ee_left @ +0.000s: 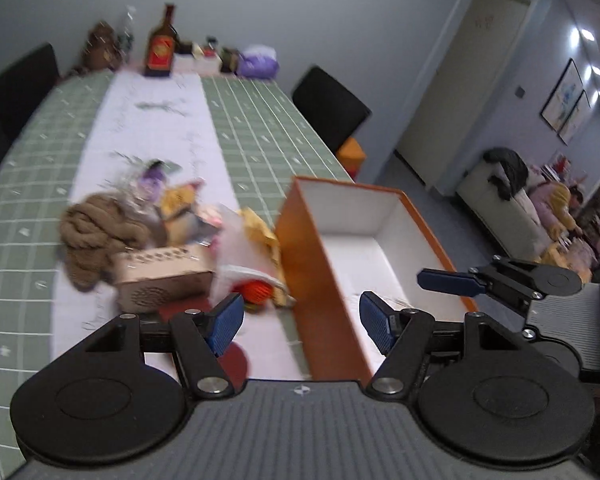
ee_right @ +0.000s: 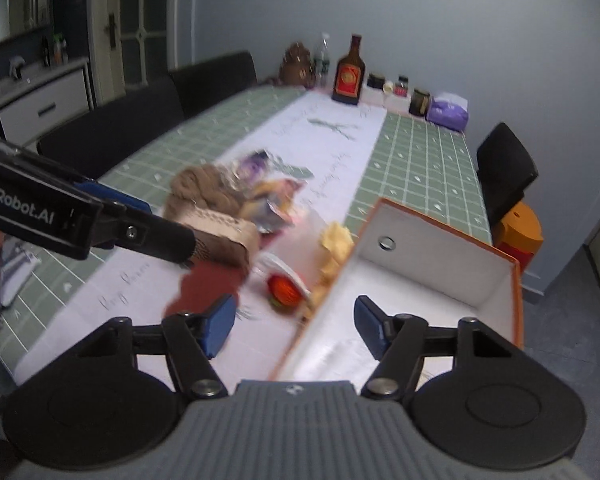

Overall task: Organize soft objects
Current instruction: 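Withdraw both tools from the orange box back over the table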

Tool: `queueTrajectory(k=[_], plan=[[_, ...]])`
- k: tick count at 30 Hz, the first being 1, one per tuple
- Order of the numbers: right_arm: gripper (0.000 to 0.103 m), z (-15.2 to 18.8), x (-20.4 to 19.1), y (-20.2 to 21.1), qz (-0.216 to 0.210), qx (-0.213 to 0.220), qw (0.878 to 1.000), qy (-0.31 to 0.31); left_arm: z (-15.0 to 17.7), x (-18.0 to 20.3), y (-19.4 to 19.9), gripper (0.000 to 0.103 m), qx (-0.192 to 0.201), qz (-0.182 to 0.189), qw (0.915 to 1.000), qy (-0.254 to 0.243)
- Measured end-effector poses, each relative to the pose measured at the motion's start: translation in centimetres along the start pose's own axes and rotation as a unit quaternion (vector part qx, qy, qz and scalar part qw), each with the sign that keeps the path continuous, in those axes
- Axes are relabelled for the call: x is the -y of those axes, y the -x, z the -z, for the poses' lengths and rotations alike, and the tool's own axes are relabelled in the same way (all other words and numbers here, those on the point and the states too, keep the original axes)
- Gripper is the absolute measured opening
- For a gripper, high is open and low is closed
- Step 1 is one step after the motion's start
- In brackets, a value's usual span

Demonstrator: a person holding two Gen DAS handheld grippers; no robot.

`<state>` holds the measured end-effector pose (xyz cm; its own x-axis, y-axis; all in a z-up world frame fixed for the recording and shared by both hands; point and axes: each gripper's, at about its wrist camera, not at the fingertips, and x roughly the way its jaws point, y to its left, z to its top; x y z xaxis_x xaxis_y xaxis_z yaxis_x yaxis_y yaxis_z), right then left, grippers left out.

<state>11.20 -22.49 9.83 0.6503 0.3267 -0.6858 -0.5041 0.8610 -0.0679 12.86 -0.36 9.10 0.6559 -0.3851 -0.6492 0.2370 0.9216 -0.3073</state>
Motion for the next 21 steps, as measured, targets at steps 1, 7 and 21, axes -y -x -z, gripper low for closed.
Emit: queueTrajectory(k=[1, 7, 21], plan=[[0.069, 0.4, -0.8, -0.1, 0.001, 0.014, 1.000, -0.003, 0.7, -0.4, 0.5, 0.078, 0.015, -0.006, 0.9999, -0.005], [0.073, 2.8, -5.0, -1.5, -0.030, 0.056, 0.997, -0.033, 5.5, -3.3, 3.0, 0.078, 0.093, -0.048, 0.9944, -0.011], [0.083, 6.6, -10.9, -8.3, 0.004, 0.072, 0.996, -0.053, 11.4, -9.9, 1.3, 0.078, 0.135, -0.132, 0.9816, 0.029]])
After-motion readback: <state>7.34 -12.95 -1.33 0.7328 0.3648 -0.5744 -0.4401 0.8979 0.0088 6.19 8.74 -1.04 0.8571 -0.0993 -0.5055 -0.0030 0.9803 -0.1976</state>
